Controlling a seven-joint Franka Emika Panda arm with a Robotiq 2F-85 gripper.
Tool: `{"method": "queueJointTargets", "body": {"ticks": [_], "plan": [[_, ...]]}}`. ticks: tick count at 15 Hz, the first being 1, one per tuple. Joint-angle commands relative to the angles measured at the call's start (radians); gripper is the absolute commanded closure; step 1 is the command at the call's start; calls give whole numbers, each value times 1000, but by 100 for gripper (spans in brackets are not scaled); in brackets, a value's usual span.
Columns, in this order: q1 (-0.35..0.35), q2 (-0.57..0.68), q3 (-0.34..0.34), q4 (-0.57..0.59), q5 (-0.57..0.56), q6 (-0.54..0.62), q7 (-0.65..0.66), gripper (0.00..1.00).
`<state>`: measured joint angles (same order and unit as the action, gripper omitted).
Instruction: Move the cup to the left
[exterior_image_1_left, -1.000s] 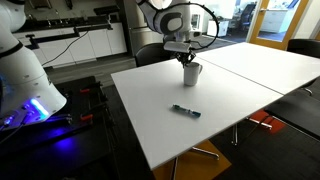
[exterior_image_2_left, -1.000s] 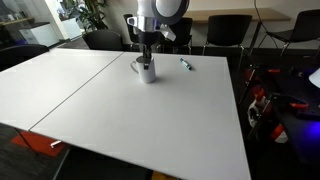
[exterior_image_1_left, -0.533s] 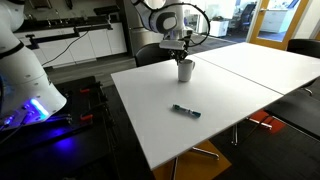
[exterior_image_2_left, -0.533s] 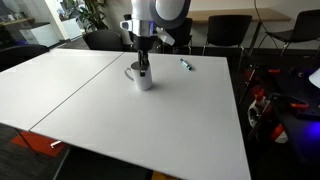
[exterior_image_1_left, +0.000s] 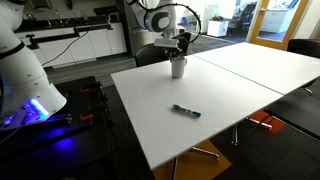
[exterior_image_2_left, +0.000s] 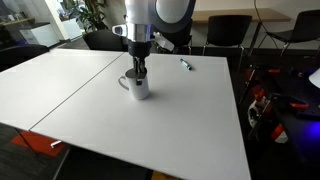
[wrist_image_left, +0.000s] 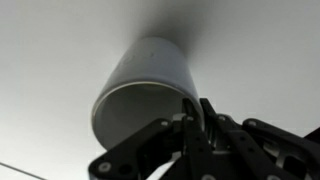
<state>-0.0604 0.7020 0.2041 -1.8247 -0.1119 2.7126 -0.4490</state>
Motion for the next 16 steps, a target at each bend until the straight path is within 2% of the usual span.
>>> {"method": "queueJointTargets", "body": {"ticks": [1,9,14,15,16], "plan": [[30,3,14,-15,-15,-20,-20,97],[98,12,17,-3,-63,-42,-23,97],[108,-9,14,-22,-73,-17,-13,97],[107,-14,14,-27,-72,-14,-11,67],[108,-19,12,-32,-73,-8,-8,64]]}}
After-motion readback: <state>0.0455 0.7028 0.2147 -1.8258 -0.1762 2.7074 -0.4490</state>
